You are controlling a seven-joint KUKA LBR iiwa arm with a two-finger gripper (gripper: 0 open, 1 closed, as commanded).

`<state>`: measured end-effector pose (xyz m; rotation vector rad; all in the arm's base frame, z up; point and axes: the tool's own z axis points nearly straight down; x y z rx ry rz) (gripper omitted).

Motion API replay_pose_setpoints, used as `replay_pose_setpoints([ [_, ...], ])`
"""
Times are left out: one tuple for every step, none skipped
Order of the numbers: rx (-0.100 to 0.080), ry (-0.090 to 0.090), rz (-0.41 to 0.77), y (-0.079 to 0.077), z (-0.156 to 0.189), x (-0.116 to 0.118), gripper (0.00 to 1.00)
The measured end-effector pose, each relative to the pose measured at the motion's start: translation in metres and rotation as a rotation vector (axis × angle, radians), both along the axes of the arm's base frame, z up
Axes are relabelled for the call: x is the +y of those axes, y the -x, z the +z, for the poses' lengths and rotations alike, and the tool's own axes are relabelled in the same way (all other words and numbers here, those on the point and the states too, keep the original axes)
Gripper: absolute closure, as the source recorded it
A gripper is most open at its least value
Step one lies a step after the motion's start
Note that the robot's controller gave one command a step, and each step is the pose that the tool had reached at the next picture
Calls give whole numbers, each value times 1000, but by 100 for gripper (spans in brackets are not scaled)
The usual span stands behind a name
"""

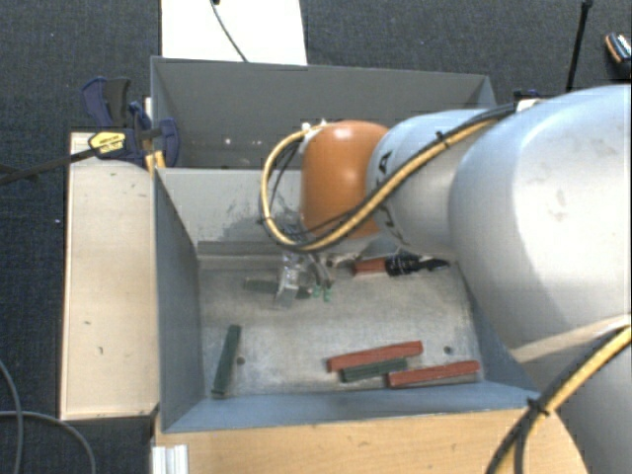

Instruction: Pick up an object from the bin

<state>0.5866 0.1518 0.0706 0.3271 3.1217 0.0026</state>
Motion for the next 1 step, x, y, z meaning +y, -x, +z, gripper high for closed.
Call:
replay_pose_setpoints([
  [-6,-2,-14,22,143,10,100],
])
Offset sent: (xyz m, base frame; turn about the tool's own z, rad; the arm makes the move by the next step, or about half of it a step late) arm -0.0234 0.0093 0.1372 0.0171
